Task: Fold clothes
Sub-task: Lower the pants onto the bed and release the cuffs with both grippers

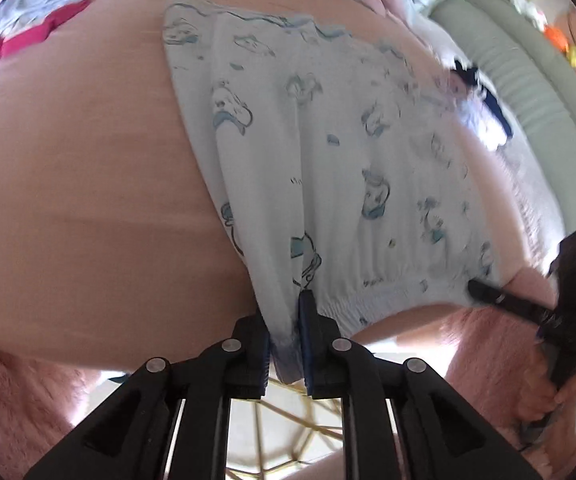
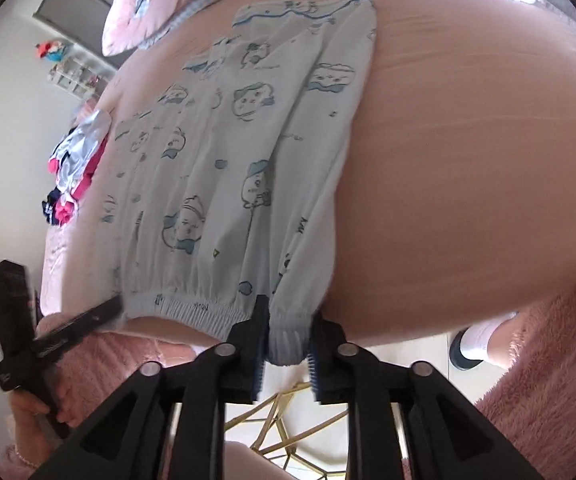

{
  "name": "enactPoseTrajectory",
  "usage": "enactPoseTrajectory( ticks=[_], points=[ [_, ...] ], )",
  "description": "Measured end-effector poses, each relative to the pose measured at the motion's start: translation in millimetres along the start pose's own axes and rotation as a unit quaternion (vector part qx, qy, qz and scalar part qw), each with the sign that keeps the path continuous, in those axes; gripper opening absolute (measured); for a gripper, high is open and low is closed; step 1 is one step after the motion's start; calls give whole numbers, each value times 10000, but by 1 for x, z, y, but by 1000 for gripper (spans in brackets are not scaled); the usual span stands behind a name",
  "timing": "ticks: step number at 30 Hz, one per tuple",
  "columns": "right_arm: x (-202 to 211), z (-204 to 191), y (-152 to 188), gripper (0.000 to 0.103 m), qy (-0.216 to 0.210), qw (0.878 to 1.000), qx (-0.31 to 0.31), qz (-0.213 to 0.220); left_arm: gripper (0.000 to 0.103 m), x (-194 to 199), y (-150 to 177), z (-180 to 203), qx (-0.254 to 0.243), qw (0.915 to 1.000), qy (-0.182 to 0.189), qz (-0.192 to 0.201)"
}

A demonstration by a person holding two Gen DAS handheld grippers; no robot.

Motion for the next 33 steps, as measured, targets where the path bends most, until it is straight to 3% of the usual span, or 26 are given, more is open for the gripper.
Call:
enactPoseTrajectory(
  ticks=[3,5,9,10,14,18,21,24,27,30,33],
  points=[
    [6,2,-5,21,415,9990,138,111,16,24,-9,0,-20,9997,-86,228],
    [24,7,-10,21,812,9954,141,484,16,40,-17,-2,-127,9983,-240,524],
    [54,14,-31,21,1794,9733,247,1409,16,43,-38,2,-313,9946,-460,878],
    [54,7,-36,21,1818,9708,420,1508,16,38,-42,12,-428,9946,-370,872],
    [21,-27,-40,21,1306,9783,1133,1140,16,15,-45,41,-982,9924,-100,729],
    [-18,-28,-38,21,989,9849,1356,419,16,-17,-44,47,-1148,9928,-170,302],
    [-27,-21,-59,21,958,9853,1333,471,16,-30,-49,40,-1138,9927,-316,244],
    [-36,-15,-80,20,946,9853,1314,541,15,-35,-66,33,-923,9938,-387,487],
    [-34,-14,-90,20,1203,9817,1282,727,15,-24,-72,34,-815,9935,-475,641],
    [-27,-16,-87,21,1134,9832,1240,717,15,0,-73,34,-794,9928,-317,835],
    [-16,-22,-83,21,954,9843,1342,637,15,12,-84,22,-547,9964,-100,641]
  ],
)
Point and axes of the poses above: each gripper's, at about its wrist camera, not at the fingertips, and x roughly against the way its jaws point, z to its right, y to its underside, the point moved 9 cm from there along -x, roughly the way its jaws point, and after that the axes turned 3 degrees about x, right-handed, at the moved point
